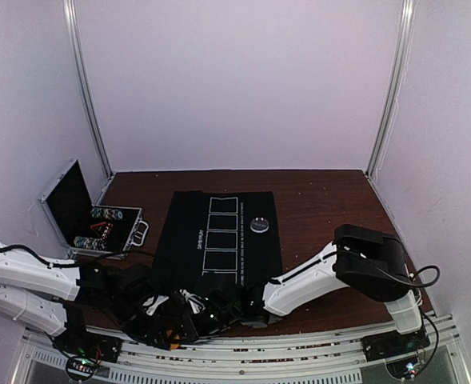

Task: Distribute texas hold em gaming equipment
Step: Pick up the big blind button from the corner of the board.

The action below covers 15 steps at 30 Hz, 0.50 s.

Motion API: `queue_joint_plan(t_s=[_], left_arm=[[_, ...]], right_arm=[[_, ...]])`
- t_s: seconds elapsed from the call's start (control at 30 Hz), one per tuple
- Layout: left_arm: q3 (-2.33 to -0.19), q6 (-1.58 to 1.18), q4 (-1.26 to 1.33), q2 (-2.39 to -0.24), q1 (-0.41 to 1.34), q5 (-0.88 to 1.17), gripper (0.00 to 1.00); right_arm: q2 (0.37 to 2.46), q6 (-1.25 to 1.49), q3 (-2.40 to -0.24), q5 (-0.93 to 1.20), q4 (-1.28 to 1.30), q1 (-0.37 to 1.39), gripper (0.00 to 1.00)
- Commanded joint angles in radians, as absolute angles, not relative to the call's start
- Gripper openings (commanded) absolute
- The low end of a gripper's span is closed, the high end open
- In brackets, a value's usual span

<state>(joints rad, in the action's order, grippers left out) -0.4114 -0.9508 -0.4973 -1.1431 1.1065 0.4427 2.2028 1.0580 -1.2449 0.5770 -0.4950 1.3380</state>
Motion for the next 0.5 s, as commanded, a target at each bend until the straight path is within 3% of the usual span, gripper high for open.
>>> queue_joint_plan(t_s=[0.0,0.1,0.27,0.47], left_arm=[[-0.391,-0.943,-0.479,-1.136,1.111,0.418,0.22],[-0.391,-0.942,-0.487,-1.126,1.111,0.412,0.22],[-0.45,-0.897,-0.587,-1.105,1.111,0.335,0.23],[-0.704,-0.741,-0.757,-1.122,1.109,0.062,0.34]], right_arm=[[2.181,1.029,-1.259,0.549,-0.459,1.341,0.1],[2.171,1.011,-1.261,0.515,-0.408,1.34,0.0],[2.124,0.95,-1.27,0.494,-0.312,1.333,0.0],[2.003,0.874,-1.26,0.533,-0.16,1.301,0.0]])
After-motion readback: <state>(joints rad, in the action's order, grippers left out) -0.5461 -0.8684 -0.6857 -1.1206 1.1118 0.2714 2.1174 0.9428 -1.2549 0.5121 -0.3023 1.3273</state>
